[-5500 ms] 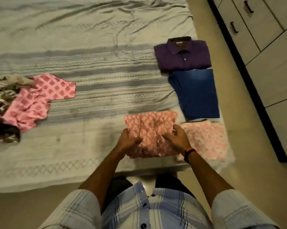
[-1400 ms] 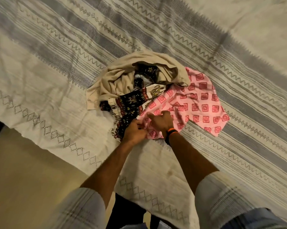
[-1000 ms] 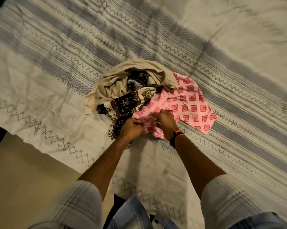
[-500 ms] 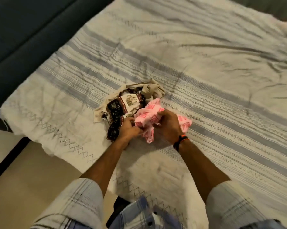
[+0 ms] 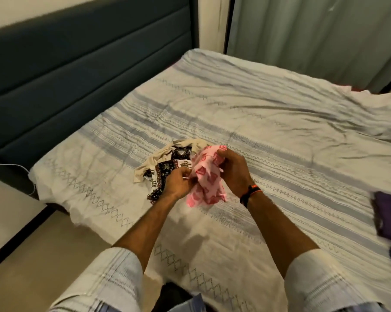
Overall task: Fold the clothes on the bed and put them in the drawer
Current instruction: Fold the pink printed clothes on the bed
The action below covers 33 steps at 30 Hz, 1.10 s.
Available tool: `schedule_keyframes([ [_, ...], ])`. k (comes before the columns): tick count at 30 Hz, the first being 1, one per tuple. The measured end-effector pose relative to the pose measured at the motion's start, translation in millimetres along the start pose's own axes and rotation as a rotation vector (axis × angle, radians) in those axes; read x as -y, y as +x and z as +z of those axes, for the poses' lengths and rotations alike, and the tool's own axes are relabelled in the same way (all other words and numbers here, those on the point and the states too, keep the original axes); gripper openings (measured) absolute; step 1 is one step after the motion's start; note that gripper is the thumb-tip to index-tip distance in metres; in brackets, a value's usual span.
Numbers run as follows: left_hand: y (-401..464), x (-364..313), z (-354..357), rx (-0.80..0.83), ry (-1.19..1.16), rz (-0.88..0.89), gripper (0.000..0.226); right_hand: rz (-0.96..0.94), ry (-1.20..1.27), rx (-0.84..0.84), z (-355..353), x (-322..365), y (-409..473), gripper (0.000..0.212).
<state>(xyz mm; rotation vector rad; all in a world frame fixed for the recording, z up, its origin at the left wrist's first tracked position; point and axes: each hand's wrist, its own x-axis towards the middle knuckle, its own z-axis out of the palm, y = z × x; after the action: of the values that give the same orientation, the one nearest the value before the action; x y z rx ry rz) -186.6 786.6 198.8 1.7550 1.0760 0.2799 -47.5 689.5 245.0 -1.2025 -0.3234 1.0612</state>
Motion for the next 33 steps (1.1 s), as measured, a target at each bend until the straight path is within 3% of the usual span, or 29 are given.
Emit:
schedule_keyframes([
  [2,-10.2,-9.5,-0.1,-0.006,0.001,0.045,0.015,-0.045,-0.044,0.028,-0.5,9.3,-11.9,0.019],
  [9,-28.2,-51.1,-7.0,-0.089,-0.162,0.095,0.017,-0.116,-0.422,-0.053,-7.3,32.7,-46.0,0.024],
  [10,-30.0,-56.7,-8.5,-0.097,-0.186,0.105,0.013,-0.11,-0.482,-0.073,-8.3,32.3,-50.4,0.03],
  [13,-36.7,-76.4,-12.8,-0.068,-0.325,0.122,0.008,-0.105,-0.636,-0.196,-10.3,24.8,-63.0,0.083],
  [14,-39.3,-82.0,-13.5,-0.039,-0.367,0.114,0.008,-0.124,-0.687,-0.257,-9.2,21.9,-69.9,0.084],
  [17,-45.8,-92.5,-8.3,0.041,-0.422,0.086,0.012,-0.273,-0.749,-0.524,-10.2,10.2,-87.3,0.054],
  [19,-52.6,-99.6,-2.5,0.073,-0.48,0.073,0.015,-0.419,-0.693,-0.573,-6.2,9.1,-101.8,0.041],
  [22,-63.0,-112.7,5.3,0.107,-0.592,0.062,0.018,-0.418,-0.631,-0.407,-6.3,7.0,-116.9,0.037],
  [25,-72.7,-128.1,13.6,0.142,-0.679,0.048,0.021,-0.359,-0.721,-0.27,-13.1,6.6,-129.1,0.053],
  [27,-80.3,-140.4,19.5,0.186,-0.754,0.034,0.02,-0.365,-0.773,-0.301,-24.2,9.2,-130.9,0.052],
  [29,-86.7,-151.7,25.6,0.235,-0.81,0.036,0.018,-0.384,-0.755,-0.354,-34.3,16.4,-131.6,0.035],
  [33,-93.6,-160.8,38.5,0.313,-0.756,0.087,0.027,-0.422,-0.544,-0.442,-54.5,37.2,-127.8,0.025],
])
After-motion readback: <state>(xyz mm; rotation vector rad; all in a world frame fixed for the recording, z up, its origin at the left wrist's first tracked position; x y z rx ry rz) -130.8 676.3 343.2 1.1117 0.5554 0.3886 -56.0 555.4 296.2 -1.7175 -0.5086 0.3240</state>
